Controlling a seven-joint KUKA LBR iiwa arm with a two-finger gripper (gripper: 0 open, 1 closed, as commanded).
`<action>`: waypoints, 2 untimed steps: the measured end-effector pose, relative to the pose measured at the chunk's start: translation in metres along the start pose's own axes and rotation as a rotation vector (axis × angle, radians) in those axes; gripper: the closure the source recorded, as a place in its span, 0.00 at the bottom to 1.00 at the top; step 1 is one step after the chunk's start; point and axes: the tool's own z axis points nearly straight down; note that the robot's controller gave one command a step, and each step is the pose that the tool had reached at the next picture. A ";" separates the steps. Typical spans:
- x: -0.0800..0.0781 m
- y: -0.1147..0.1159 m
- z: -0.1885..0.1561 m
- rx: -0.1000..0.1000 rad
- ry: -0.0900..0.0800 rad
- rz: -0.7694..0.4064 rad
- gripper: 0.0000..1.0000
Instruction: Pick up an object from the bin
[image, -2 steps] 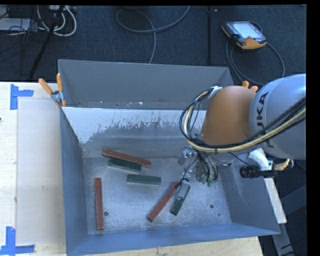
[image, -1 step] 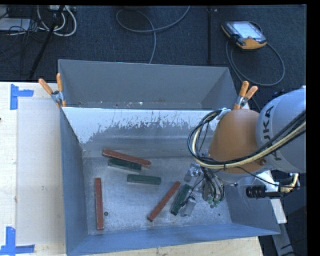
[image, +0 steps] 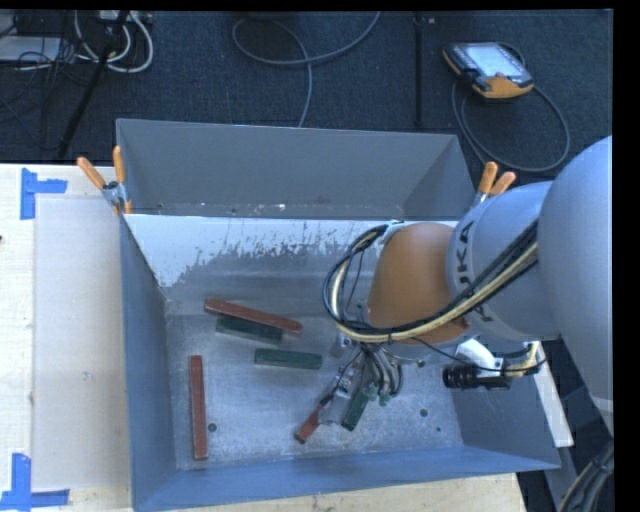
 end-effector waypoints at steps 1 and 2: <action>0.026 -0.065 0.023 0.003 0.009 0.085 1.00; 0.026 -0.065 0.023 0.003 0.009 0.086 1.00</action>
Offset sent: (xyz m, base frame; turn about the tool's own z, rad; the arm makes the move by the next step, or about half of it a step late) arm 0.0000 0.0000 0.0000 0.0000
